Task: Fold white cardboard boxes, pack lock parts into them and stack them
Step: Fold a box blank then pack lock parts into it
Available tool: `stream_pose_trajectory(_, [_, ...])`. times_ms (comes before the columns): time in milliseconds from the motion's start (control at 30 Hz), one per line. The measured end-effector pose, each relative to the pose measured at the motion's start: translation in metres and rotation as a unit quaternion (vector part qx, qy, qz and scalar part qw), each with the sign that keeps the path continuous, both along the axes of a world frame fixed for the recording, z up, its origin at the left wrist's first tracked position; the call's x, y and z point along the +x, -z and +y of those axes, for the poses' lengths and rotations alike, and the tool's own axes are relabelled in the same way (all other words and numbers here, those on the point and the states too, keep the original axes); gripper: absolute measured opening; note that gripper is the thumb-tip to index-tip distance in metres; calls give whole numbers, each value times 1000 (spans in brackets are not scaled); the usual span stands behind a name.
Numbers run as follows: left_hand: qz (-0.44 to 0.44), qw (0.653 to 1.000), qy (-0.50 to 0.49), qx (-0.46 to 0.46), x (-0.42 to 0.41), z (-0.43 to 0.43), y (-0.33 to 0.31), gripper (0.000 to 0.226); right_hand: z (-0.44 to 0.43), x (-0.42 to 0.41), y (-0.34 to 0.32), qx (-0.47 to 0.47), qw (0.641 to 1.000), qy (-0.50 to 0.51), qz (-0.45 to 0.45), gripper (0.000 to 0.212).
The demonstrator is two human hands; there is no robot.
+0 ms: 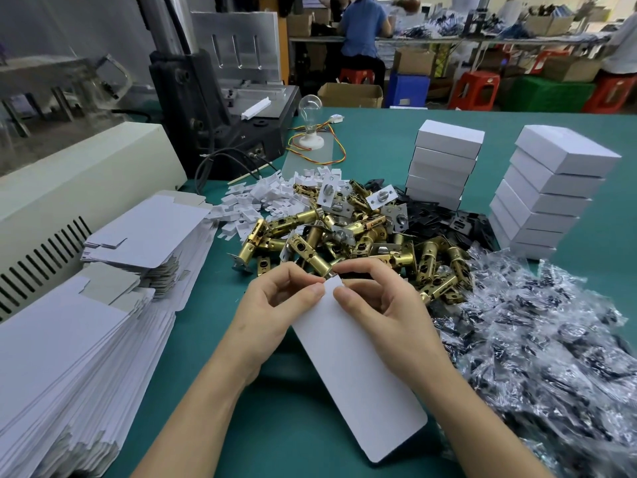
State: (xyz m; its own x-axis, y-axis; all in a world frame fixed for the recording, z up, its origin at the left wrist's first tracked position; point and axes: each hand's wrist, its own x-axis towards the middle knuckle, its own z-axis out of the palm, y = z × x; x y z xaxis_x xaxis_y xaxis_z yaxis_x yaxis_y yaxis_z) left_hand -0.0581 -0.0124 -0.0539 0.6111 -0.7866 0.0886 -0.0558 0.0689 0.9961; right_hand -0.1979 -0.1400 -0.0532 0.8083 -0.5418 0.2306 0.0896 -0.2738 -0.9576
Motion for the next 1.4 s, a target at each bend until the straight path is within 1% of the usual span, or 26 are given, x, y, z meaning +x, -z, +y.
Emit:
stream_pose_trajectory(100, [-22, 1000, 1, 6, 0, 0, 0, 26, 0, 0, 0, -13, 1000, 8, 1, 14])
stream_pose_trajectory(267, [-84, 996, 8, 19, -2, 0, -1, 8, -1, 0, 1, -17, 999, 31, -4, 8])
stream_pose_trajectory(300, [-94, 995, -1, 24, -2, 0, -1, 10, -2, 0, 0, -9, 999, 41, -10, 7])
stream_pose_trajectory(333, [-95, 995, -12, 27, -2, 0, 0, 13, -2, -1, -1, 2, 998, 53, -19, 5])
stream_pose_trajectory(400, [-70, 997, -31, 16, -5, -1, -1, 17, -4, -3, -5, 22, 996, 81, -35, 3])
stream_pose_trajectory(467, [-53, 998, -38, -1, -9, -2, -2, 20, -4, -5, -9, 22, 994, 98, -39, 2])
stream_pose_trajectory(533, [-58, 998, -40, -2, -11, -3, -3, 27, -3, -5, -10, 21, 994, 102, -36, 3])
stream_pose_trajectory(667, [-57, 997, -41, -5, -9, -2, -2, 25, -1, -5, -11, 29, 994, 99, -31, 6])
stream_pose_trajectory(767, [-33, 999, -40, -3, -7, -3, -1, 22, -4, -4, -10, 18, 995, 93, -25, 7])
stream_pose_trajectory(800, [-16, 999, -47, 1, -6, -3, -2, 19, -5, -4, -10, 6, 996, 90, -24, 9])
stream_pose_trajectory(867, [33, 997, -69, 6, -4, -3, -3, 18, -7, -4, -10, -32, 996, 86, -22, 23])
stream_pose_trajectory(900, [59, 995, -85, 8, -2, -3, -4, 19, -7, -5, -10, -74, 994, 80, -20, 33])
stream_pose_trajectory(933, [78, 991, -104, 10, 0, -3, -5, 20, -8, -5, -11, -136, 988, 67, -17, 41])
stream_pose_trajectory(1000, [92, 987, -134, 19, 2, -2, -7, 25, -7, -4, -10, -261, 965, 18, -28, 45])
stream_pose_trajectory(1067, [96, 986, -131, 32, 3, -2, -5, 29, -6, -3, -7, -305, 951, -11, -52, 42])
stream_pose_trajectory(1133, [73, 989, -121, 49, 1, -4, -3, 31, -6, -2, -5, -304, 949, 2, -78, 37])
stream_pose_trajectory(1200, [-19, 990, -134, 41, 1, -3, 2, 44, -7, -2, -6, -258, 962, 33, -87, 33])
stream_pose_trajectory(1233, [-62, 989, -135, 23, 1, -3, 2, 52, -8, -3, -6, -225, 969, 50, -85, 34])
stream_pose_trajectory(1267, [-85, 989, -121, -6, 1, -2, 3, 58, -10, -3, -7, -191, 976, 62, -79, 34])
stream_pose_trajectory(1333, [-98, 992, -57, -65, 2, 1, 5, 68, -11, -2, -7, -156, 984, 62, -58, 39])
stream_pose_trajectory(1367, [-115, 990, -33, -75, 2, 2, 7, 67, -12, -2, -6, -157, 985, 51, -46, 43])
stream_pose_trajectory(1400, [-137, 988, -21, -71, 3, 2, 8, 60, -12, -2, -6, -165, 985, 37, -36, 47])
